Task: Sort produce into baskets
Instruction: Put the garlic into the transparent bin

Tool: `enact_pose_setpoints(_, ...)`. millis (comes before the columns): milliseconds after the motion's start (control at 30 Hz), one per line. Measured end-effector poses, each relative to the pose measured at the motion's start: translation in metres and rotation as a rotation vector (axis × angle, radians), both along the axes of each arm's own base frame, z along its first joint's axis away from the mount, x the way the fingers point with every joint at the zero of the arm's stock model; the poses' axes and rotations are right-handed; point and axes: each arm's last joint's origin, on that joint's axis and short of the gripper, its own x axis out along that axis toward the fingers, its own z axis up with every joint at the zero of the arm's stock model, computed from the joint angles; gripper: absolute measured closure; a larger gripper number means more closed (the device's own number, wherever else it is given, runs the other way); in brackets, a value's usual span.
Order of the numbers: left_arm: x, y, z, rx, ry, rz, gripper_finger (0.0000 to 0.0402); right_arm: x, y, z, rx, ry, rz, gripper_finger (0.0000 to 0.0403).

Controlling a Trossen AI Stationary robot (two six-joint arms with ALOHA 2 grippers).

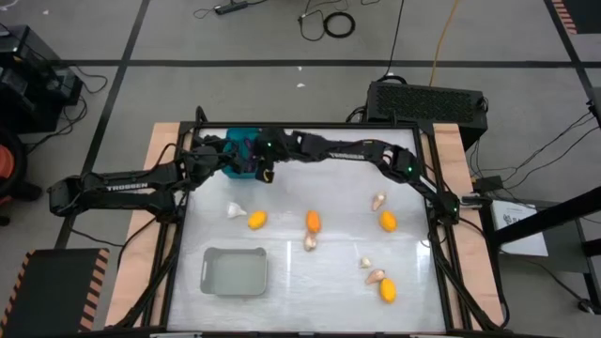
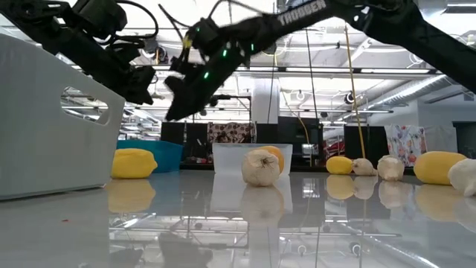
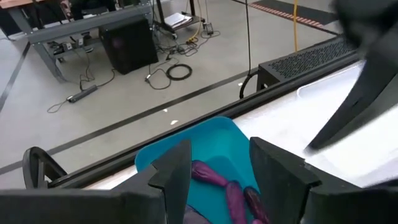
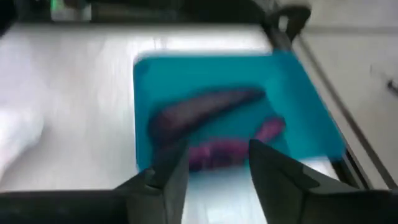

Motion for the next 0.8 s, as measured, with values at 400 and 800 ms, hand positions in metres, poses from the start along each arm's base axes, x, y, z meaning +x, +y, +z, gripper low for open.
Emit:
enact_pose_setpoints(400,-0.002,-0.001,-0.006,-0.034,0.057,-0.017,0.023,-0.093,0.028,0.081,0.198,0.615,-0.023,0.022)
enact_pose_setpoints(800,-0.001,-0.003,-0.006,-0.061,0.047,-0.074,0.023,-0.157,0.065,0.106,0.283,0.74,-0.23,0.022)
